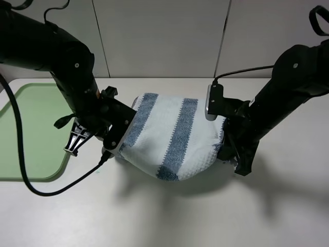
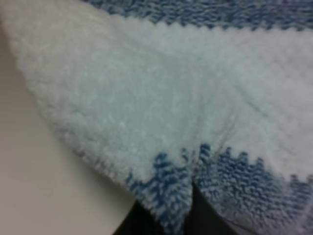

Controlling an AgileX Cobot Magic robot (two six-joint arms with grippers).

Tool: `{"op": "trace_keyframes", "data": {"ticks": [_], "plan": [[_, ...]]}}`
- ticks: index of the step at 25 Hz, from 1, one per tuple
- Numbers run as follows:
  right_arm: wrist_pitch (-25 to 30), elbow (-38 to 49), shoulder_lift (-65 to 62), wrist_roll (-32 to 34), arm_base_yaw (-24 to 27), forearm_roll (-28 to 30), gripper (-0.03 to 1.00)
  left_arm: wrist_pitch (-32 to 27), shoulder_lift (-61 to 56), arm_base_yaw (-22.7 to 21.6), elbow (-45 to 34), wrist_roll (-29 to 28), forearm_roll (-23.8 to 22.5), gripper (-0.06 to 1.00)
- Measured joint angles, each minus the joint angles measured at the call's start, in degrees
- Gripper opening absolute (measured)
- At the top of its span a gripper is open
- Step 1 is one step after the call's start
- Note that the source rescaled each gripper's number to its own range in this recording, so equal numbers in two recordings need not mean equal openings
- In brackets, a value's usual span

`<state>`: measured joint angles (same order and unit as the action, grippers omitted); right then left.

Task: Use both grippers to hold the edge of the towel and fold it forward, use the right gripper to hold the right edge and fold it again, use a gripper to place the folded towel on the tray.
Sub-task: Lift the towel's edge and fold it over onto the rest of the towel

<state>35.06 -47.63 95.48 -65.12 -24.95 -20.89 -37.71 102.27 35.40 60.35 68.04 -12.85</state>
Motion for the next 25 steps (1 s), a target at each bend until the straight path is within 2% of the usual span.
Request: {"op": "trace_keyframes", "data": {"ticks": [6, 9, 16, 20, 25], "plan": [[4.4, -4.6, 0.0, 9.0, 0.0, 11.7, 0.0, -3.7, 0.0, 0.0, 5.1, 0.0, -0.2, 0.0], [5.8, -6.4, 0.0, 11.6, 0.0, 15.2, 0.0, -4.0, 0.0, 0.0, 7.5, 0.0, -0.2, 0.0], [9.2, -11.2, 0.0, 13.8, 0.0, 19.4, 0.0, -4.8, 0.0, -0.6, 11.3, -0.6, -1.5, 0.0], [10.0, -14.0, 0.0, 14.0, 0.1, 21.4, 0.0, -4.8, 0.0, -2.9, 12.1, -2.7, -3.9, 0.0], [9.5, -16.3, 0.0, 14.1, 2.7, 21.5, 0.0, -2.7, 0.0, -5.8, 12.1, -2.9, -4.2, 0.0]]}}
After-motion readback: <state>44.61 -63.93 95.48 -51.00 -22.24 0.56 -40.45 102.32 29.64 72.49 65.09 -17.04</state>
